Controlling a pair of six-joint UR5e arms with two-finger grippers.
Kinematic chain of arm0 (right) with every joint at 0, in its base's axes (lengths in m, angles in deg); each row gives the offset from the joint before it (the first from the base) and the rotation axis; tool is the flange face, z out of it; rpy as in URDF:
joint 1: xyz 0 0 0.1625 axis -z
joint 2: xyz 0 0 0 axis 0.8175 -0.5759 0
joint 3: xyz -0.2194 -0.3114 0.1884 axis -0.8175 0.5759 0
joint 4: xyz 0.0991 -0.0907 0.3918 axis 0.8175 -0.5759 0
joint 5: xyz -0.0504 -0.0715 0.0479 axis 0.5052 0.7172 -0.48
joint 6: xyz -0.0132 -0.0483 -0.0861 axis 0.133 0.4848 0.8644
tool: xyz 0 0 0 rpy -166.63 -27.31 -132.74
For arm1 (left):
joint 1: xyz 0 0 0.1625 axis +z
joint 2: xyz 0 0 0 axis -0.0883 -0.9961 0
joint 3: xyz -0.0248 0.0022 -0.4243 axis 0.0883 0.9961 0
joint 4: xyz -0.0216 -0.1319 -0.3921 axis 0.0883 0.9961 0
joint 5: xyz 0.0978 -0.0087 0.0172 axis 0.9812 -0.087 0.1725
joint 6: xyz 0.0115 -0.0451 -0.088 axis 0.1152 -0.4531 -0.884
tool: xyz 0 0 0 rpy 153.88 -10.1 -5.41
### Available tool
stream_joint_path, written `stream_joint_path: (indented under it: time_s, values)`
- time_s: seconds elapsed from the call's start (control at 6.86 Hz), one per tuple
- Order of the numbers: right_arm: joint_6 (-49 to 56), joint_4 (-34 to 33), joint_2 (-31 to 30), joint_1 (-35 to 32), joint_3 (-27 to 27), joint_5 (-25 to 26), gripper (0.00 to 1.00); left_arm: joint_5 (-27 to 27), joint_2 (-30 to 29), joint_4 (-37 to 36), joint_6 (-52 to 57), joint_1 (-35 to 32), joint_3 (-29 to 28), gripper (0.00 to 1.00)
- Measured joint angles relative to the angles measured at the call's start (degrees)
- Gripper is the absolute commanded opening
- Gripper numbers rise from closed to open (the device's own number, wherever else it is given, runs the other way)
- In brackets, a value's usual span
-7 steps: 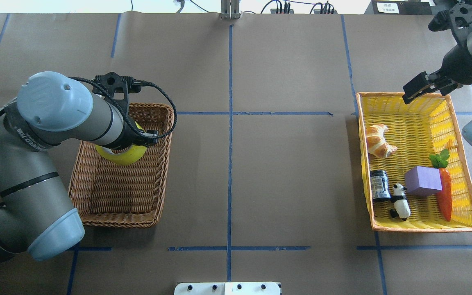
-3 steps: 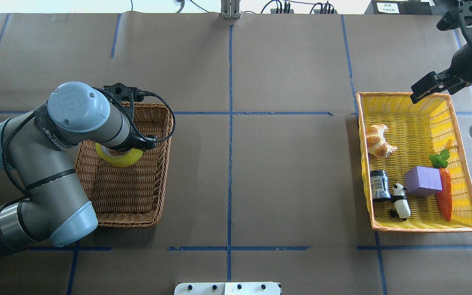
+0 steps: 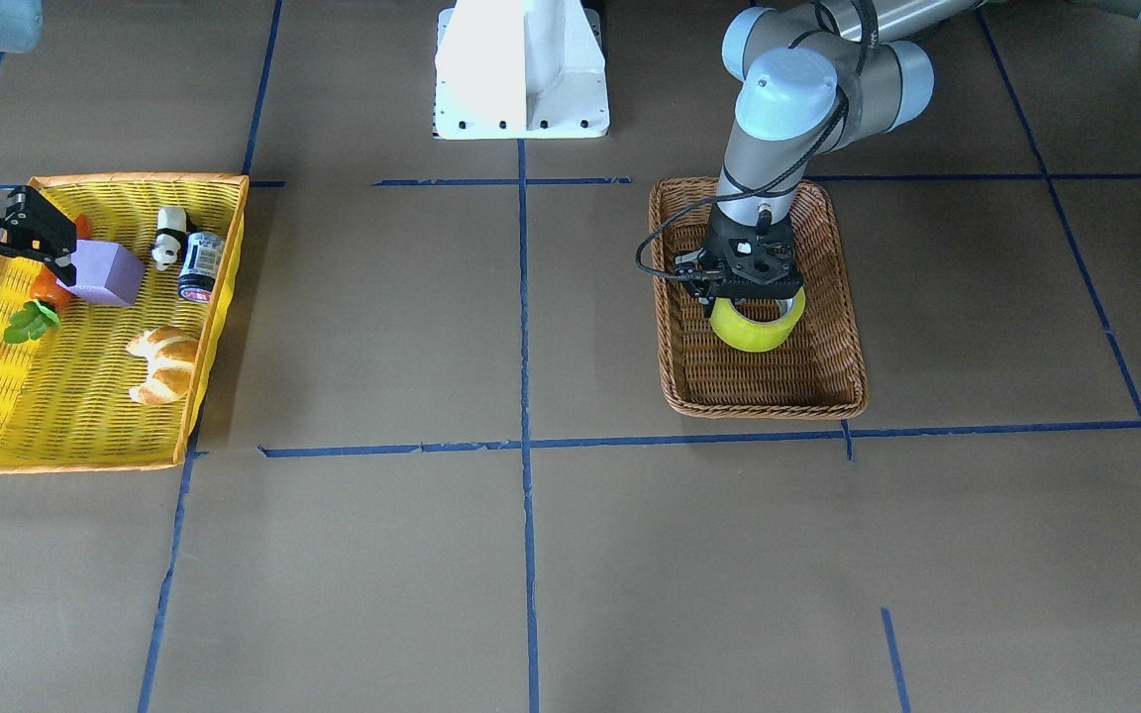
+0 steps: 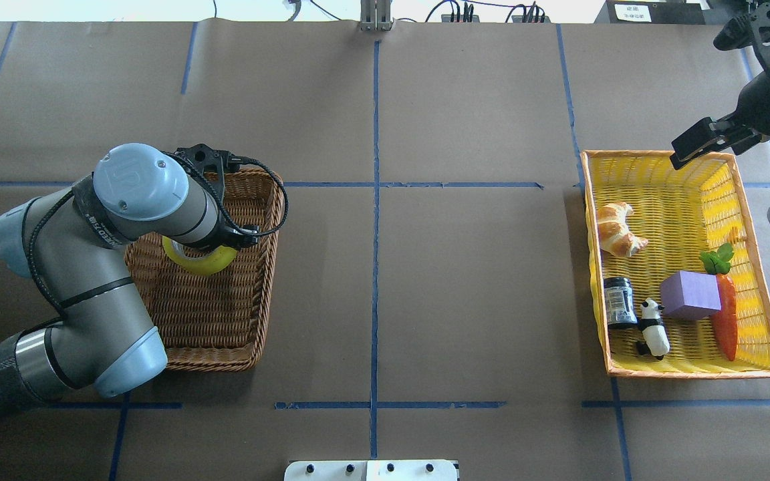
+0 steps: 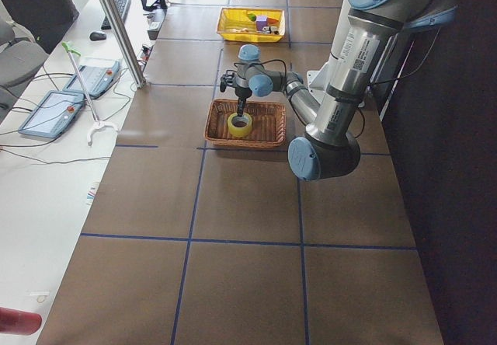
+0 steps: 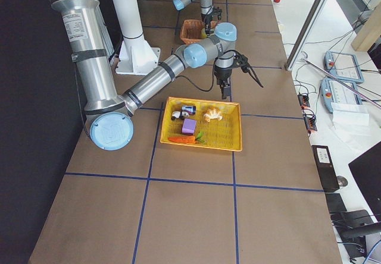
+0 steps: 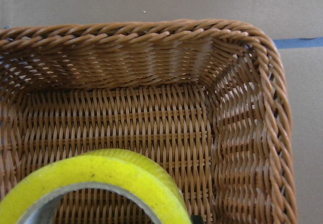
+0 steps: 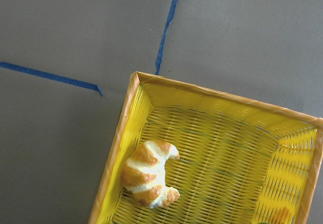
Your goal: Move tape to another basket
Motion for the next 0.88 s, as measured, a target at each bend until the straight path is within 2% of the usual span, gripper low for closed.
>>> stream_joint_path:
  time_s: [0.29,0.58,0.88]
  values:
    - [0.0,0.0,0.0,0.0,0.0,0.0,1.0,-0.1,0.0,-0.9,2.0,-0.3,0.7,1.0]
    - [1.5,-0.1,-0.4,-1.2,0.3,-0.6,1.0,-2.5,-0.1,-7.6,10.5,-3.2,4.9,1.0]
    - [11.4,-0.9,-2.8,-7.0,2.1,-4.4,1.0,-9.5,3.1,-12.1,24.5,-12.8,7.3,1.0]
